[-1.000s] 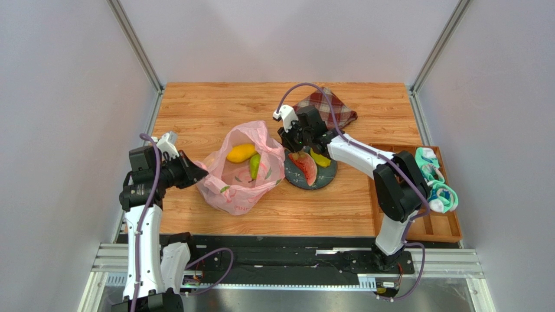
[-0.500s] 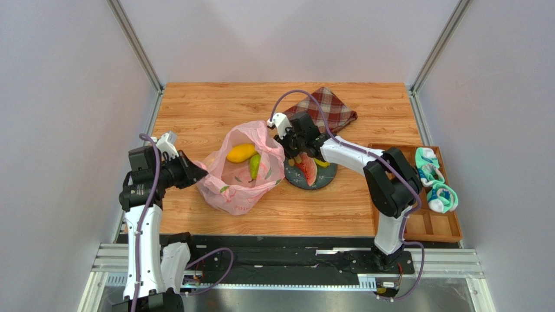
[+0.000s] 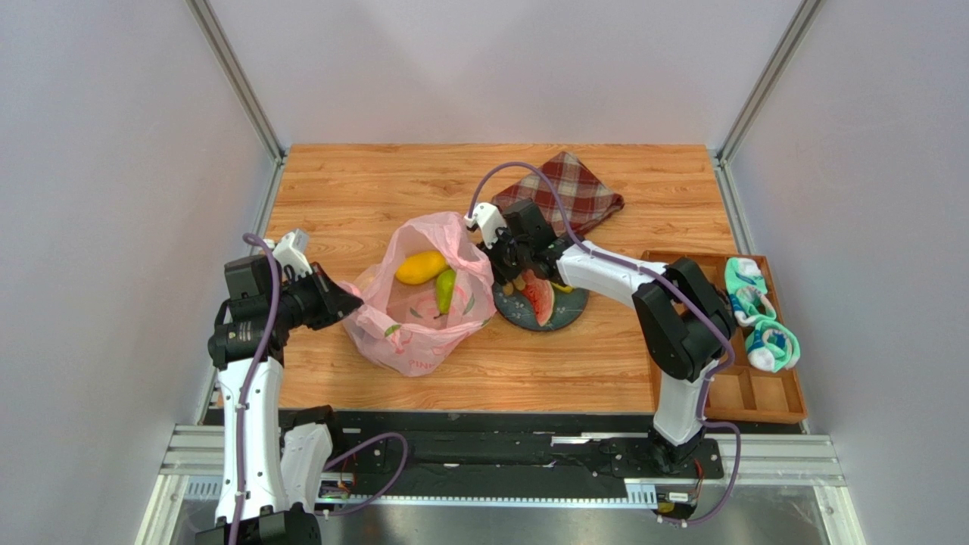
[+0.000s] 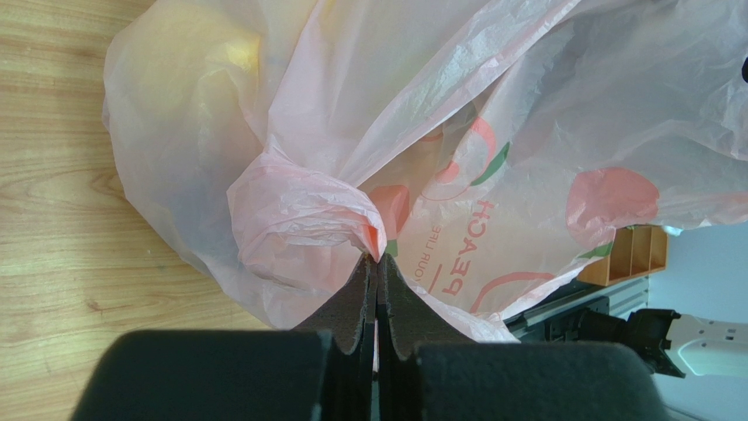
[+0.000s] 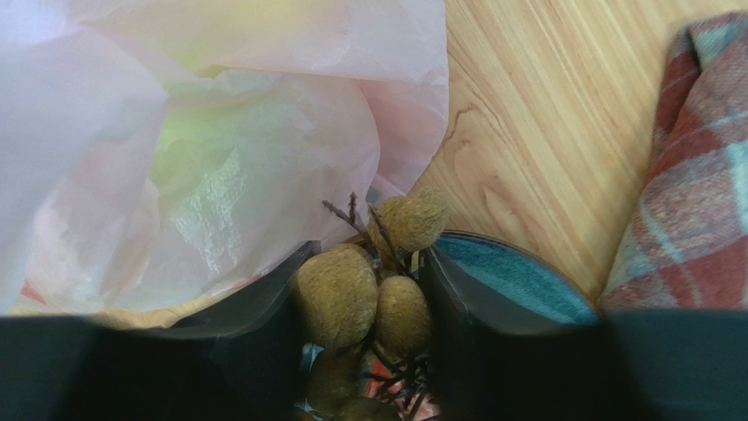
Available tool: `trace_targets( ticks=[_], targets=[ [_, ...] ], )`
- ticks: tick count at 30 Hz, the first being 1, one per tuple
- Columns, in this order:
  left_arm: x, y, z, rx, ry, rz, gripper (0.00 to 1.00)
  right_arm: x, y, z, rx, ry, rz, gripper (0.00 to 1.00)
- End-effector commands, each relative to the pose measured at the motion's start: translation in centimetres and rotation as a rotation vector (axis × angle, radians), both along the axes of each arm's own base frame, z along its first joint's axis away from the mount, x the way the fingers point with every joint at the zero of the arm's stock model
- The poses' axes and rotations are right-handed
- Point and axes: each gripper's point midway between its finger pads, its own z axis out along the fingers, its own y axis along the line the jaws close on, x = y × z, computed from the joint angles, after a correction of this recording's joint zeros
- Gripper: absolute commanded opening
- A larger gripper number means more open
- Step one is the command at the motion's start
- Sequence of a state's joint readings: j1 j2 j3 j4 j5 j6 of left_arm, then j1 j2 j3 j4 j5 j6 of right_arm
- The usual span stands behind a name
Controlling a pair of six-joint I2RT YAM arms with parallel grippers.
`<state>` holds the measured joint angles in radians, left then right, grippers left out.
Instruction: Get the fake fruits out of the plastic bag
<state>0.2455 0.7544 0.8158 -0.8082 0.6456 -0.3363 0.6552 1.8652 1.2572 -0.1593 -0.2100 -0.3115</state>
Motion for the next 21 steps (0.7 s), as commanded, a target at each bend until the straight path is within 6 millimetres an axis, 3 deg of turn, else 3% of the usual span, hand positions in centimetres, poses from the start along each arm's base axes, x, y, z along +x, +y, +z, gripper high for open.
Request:
trace_targets(
  ticks=[1,3,11,13,17,21],
  targets=[
    [0.6,0.3,0.6,0.001,-0.036,0.016,0.0,0.1,0.3,1.2,0.019,-0.026,0.008,0.71],
    [0.5,0.3,0.7,0.001,-0.038,0.016,0.0,0.0,0.3,1.4,0.011,-0.029,0.008,0.82],
    [0.5,0.2,0.8,-0.001,-0.043,0.012,0.0,-0.4,0.2,3.0,0.009,-0.046,-0.005,0.84],
    [0.5,0.2,0.8,0.0,-0.045,0.009,0.0,-0.2,-0.3,3.8,0.003,-0.037,-0.045,0.89],
    [0.5,0.2,0.9,0.001,-0.046,0.008,0.0,0.3,-1.5,7.2,0.011,-0.056,-0.13,0.97],
    [0.4,0.1,1.0,0.0,-0.048,0.004,0.0,1.1,-3.3,12.5,0.097,-0.086,-0.232,1.0]
  ],
)
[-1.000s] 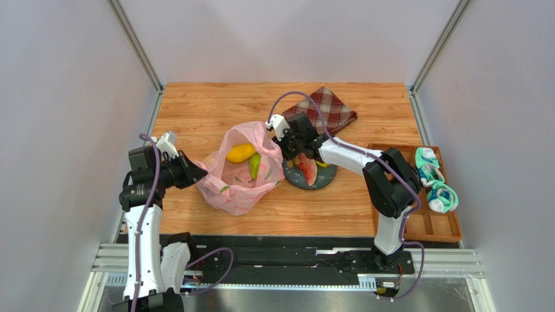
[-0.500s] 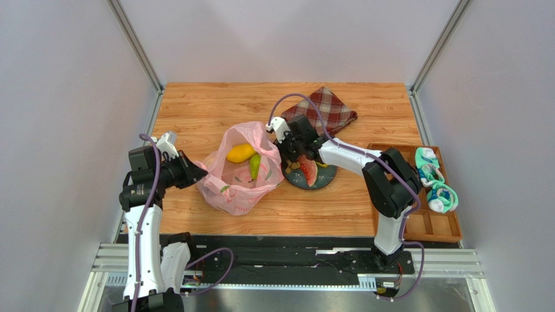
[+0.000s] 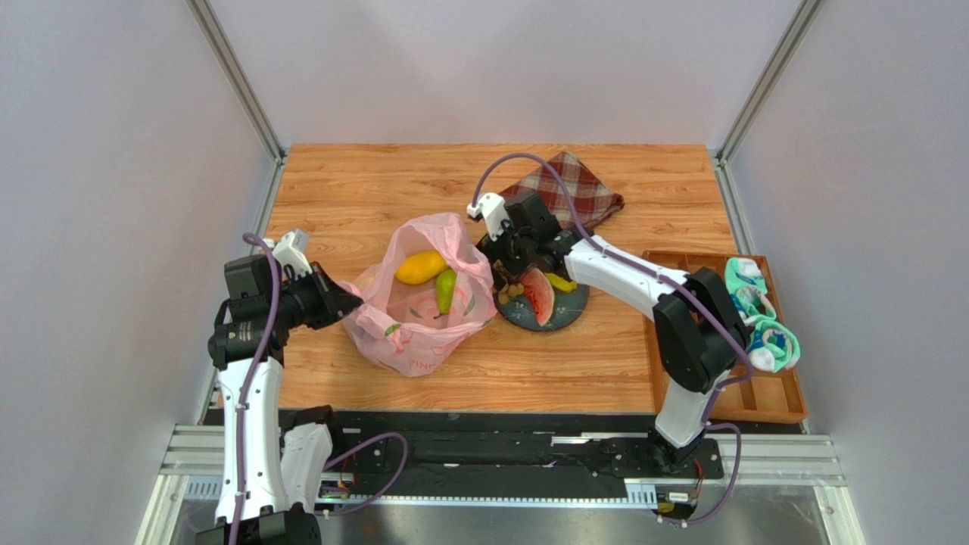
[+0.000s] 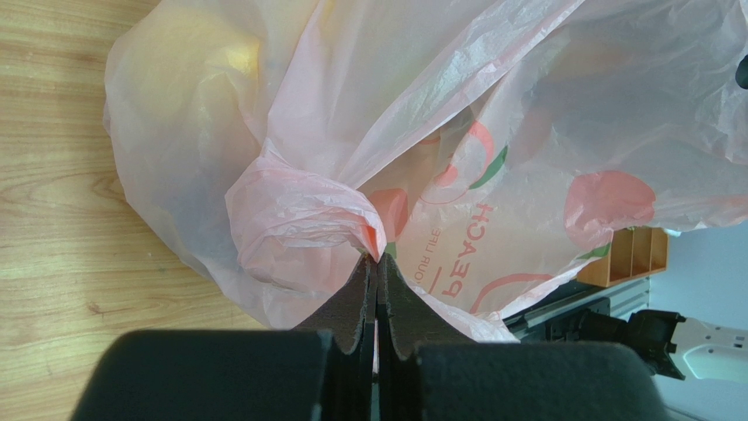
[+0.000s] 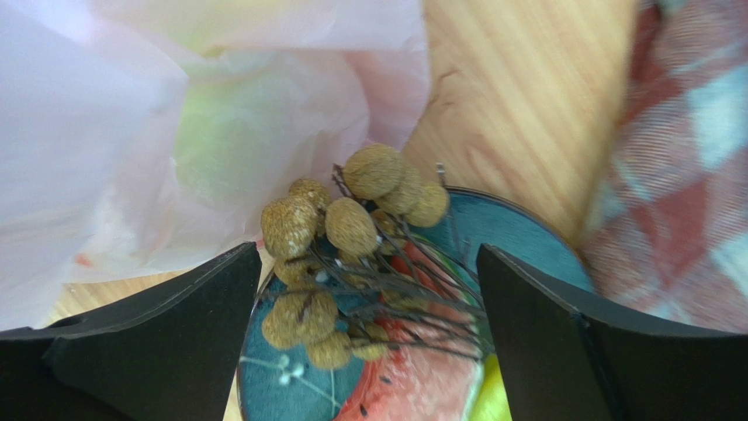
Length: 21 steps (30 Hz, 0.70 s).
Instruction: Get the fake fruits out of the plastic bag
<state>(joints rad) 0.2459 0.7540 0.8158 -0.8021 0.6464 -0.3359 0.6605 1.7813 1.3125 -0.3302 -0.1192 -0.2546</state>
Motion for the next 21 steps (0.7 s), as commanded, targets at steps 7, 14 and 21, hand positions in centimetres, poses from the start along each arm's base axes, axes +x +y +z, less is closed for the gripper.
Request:
trace_targets(
  ticks=[7,14,21],
  targets=[
    [-0.3,-0.4,0.9,-0.031,-0.008,-0.008,0.0,-1.4,0.4,24.3,0.461,-0.262,0.084,0.91],
    [-3.7,-1.4,1.1,-0.052,0.131,-0.044,0.0,-14.8,8.4,26.0,0.566,-0.227,0.649,0.66],
    [-6.5,-1.5,2.1,0.001,0.191,-0.071,0.0,-16.5,13.3,15.4,0.491,0.024,0.681,0.47]
  ],
)
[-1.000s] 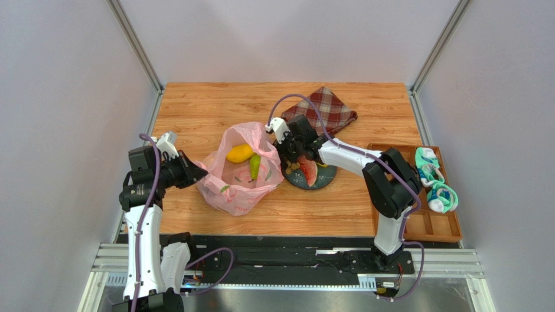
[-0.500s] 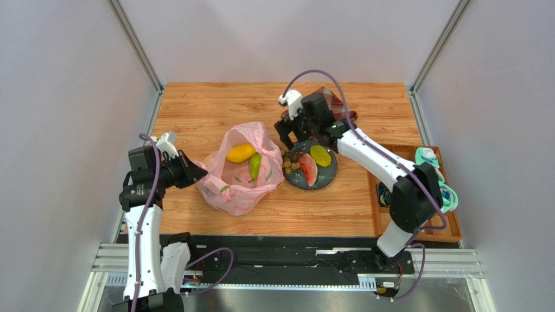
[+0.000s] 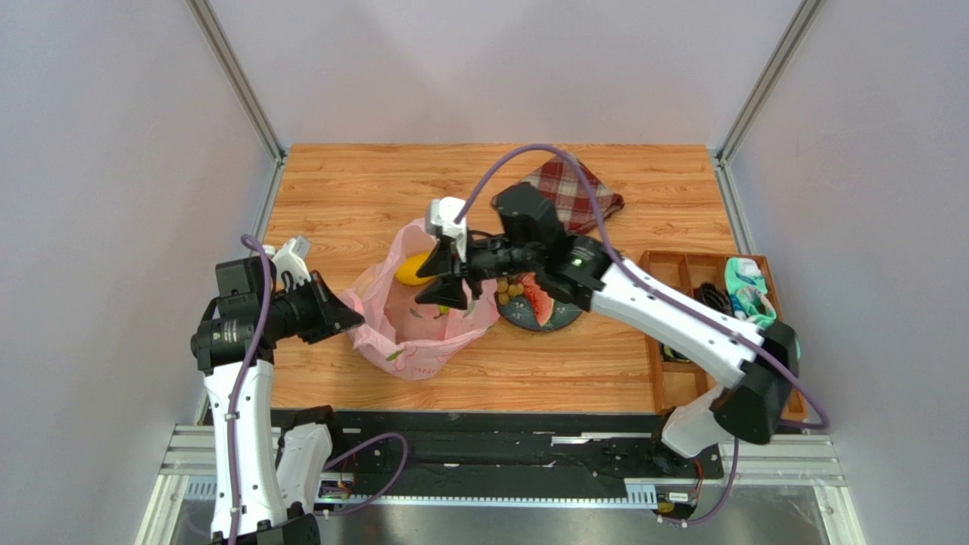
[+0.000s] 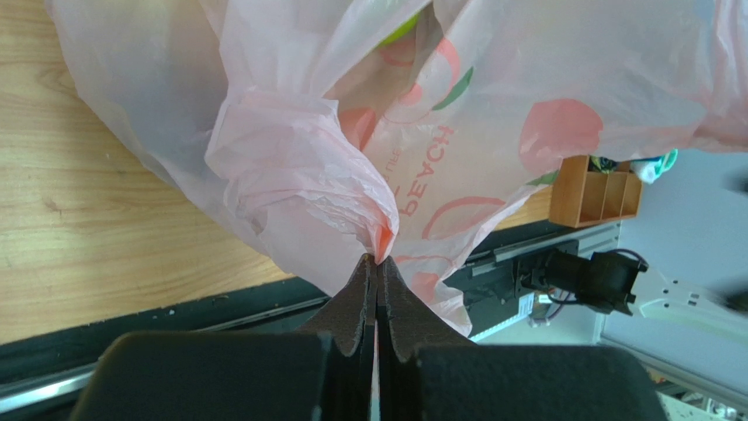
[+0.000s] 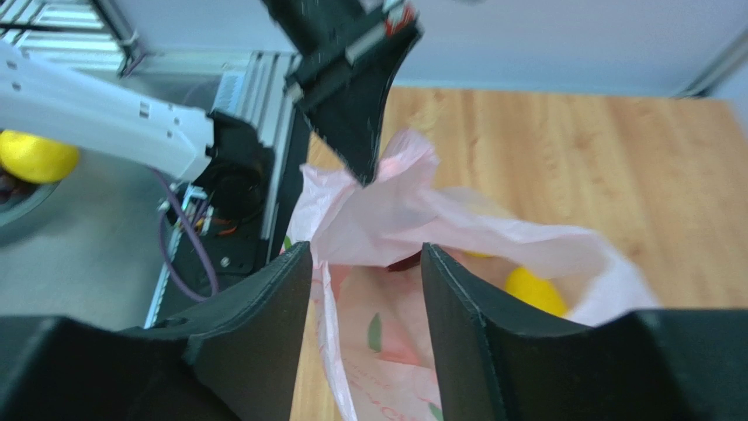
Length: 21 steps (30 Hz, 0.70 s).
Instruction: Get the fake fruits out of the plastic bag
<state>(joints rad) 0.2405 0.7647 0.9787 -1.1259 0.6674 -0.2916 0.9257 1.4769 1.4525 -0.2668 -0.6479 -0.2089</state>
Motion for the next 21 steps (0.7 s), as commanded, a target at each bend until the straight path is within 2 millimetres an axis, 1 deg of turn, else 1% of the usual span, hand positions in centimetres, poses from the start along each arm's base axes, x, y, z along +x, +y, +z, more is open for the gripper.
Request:
trace_targets(
  ticks=[1,2,3,4,5,6,7,8,9,10,11,12,13,14,16,19,21],
  targets=[
    [-2.3,-0.3,0.1,0.027,0.049,-0.03,0.0,2.6,2.1,-8.6,-0.14,0.131,-0.052,0.47],
    [-2.3,-0.3,-0.1,0.024,0.053,-0.028,0.0,3.4,2.5,-9.7,-0.158,0.145,-0.099,0.46],
    [-2.4,-0.4,-0.5,0.022,0.06,-0.032,0.0,4.6,3.1,-11.2,-0.168,0.196,-0.17,0.46],
    [-2.5,-0.3,-0.7,0.028,0.053,-0.027,0.0,6.8,2.7,-12.9,-0.196,0.205,-0.305,0.46],
    [-2.6,-0.2,-0.9,0.037,0.056,-0.018,0.0,7.9,2.6,-13.9,-0.206,0.226,-0.375,0.47],
    [-2.7,0.0,-1.2,0.047,0.06,-0.007,0.0,8.7,3.0,-15.3,-0.202,0.297,-0.449,0.48],
    [-2.8,0.0,-1.0,0.053,0.04,-0.009,0.0,9.3,3.0,-16.4,-0.209,0.314,-0.498,0.5],
    [-2.9,0.0,-0.9,0.056,0.029,-0.01,0.0,8.9,3.2,-17.2,-0.217,0.334,-0.499,0.51],
    [-3.1,0.0,-0.8,0.064,0.011,-0.006,0.0,7.2,4.6,-18.4,-0.239,0.315,-0.43,0.52],
    [-3.1,0.1,-0.8,0.072,-0.005,-0.004,0.0,6.0,5.3,-18.9,-0.256,0.268,-0.379,0.53],
    [-3.2,0.1,-0.9,0.079,-0.016,0.0,0.0,4.6,5.6,-19.9,-0.283,0.231,-0.343,0.54],
    [-3.3,0.3,-1.3,0.095,-0.027,0.013,0.0,2.2,6.6,-20.1,-0.293,0.168,-0.297,0.55],
    [-3.0,0.5,-1.4,0.099,-0.038,0.023,0.0,1.1,6.7,-20.7,-0.307,0.16,-0.269,0.57],
    [-3.0,0.6,-2.0,0.102,-0.03,0.029,0.0,-0.1,6.5,-21.6,-0.323,0.192,-0.255,0.57],
    [-2.7,0.9,-2.3,0.097,-0.032,0.059,0.0,-0.8,6.2,-22.4,-0.338,0.235,-0.255,0.58],
    [-2.6,1.4,-3.1,0.099,-0.01,0.11,0.0,-1.3,5.3,-24.7,-0.409,0.213,-0.253,0.59],
    [-2.5,1.7,-3.4,0.106,0.005,0.125,0.0,-2.1,4.8,-25.9,-0.44,0.23,-0.246,0.59]
  ],
)
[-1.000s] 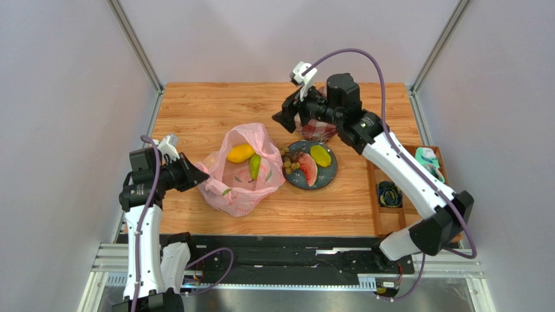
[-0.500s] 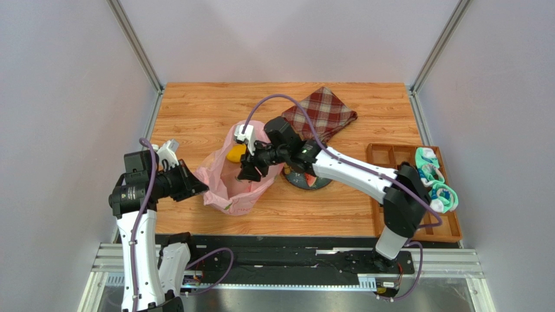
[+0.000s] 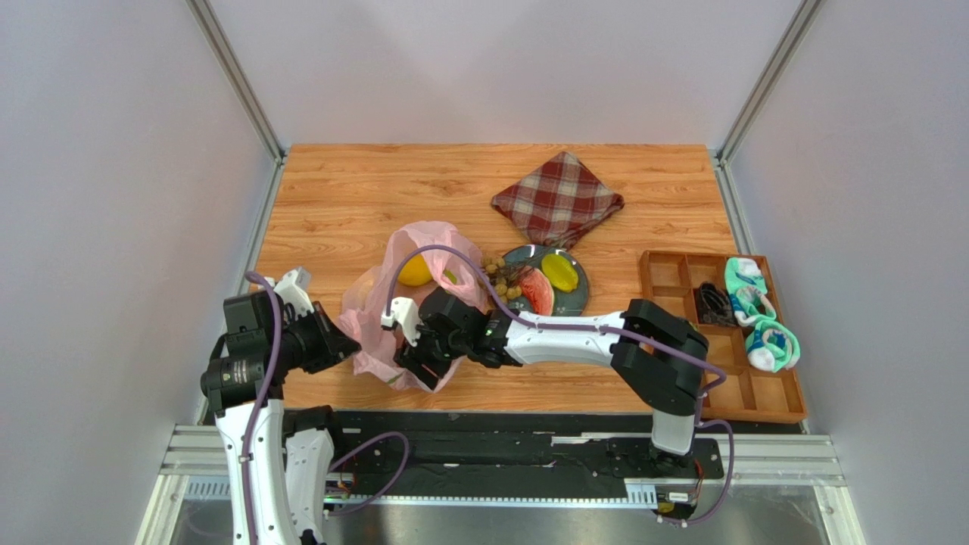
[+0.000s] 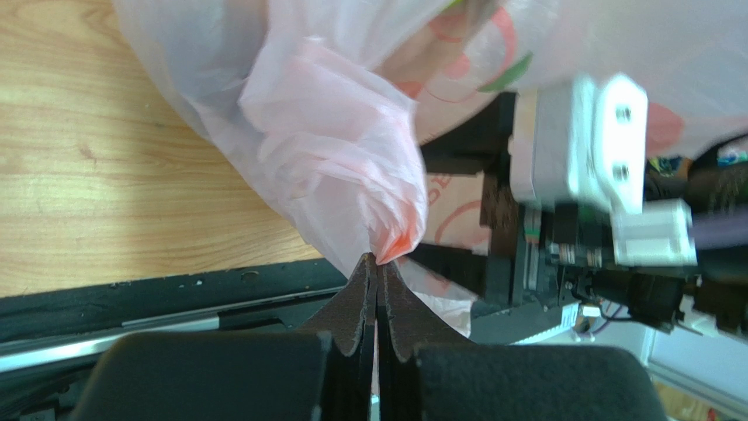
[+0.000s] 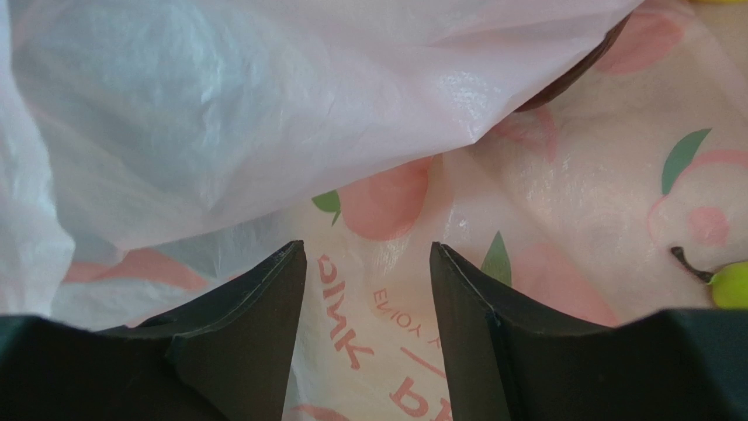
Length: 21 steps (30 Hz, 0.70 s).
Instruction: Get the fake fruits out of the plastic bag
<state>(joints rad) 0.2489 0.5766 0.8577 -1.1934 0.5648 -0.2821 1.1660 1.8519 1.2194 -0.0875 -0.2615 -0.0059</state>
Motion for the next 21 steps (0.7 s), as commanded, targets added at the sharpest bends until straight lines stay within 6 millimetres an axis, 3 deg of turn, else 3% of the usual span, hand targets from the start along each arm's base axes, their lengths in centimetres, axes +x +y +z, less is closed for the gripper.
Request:
trace_targets(
  ticks=[1,6,9,10,11,14,17,21],
  targets=[
    [0.9,1.0,-0.2,0.022,-0.003,0.063,0.0,1.5,-0.6,-1.0,-0.005,-0.025,-0.05,0.61],
    [0.9,1.4,-0.5,0.031,0.025,0.078,0.0,5.9,0.5,2.2,0.044,-0.168,-0.189,0.69],
    [0.8,0.6,-0.4,-0.002,0.012,0.044,0.0,7.7,1.0,3.0,0.057,-0.191,-0.246,0.73],
    [0.7,0.3,-0.4,-0.017,0.016,0.035,0.0,8.2,1.8,4.2,0.085,-0.197,-0.257,0.74],
    [0.4,-0.3,-0.3,-0.049,0.017,0.006,0.0,8.7,2.1,3.6,0.083,-0.168,-0.285,0.75],
    [0.4,-1.0,0.6,-0.076,0.0,-0.039,0.0,11.6,2.0,4.5,0.084,-0.21,-0.454,0.88],
    [0.0,-2.0,2.6,-0.098,-0.069,-0.128,0.0,12.0,2.3,4.2,0.092,-0.173,-0.48,0.91],
    [-0.1,-2.5,3.5,-0.106,-0.103,-0.168,0.0,9.6,5.1,3.0,0.128,-0.055,-0.316,0.96]
  ],
)
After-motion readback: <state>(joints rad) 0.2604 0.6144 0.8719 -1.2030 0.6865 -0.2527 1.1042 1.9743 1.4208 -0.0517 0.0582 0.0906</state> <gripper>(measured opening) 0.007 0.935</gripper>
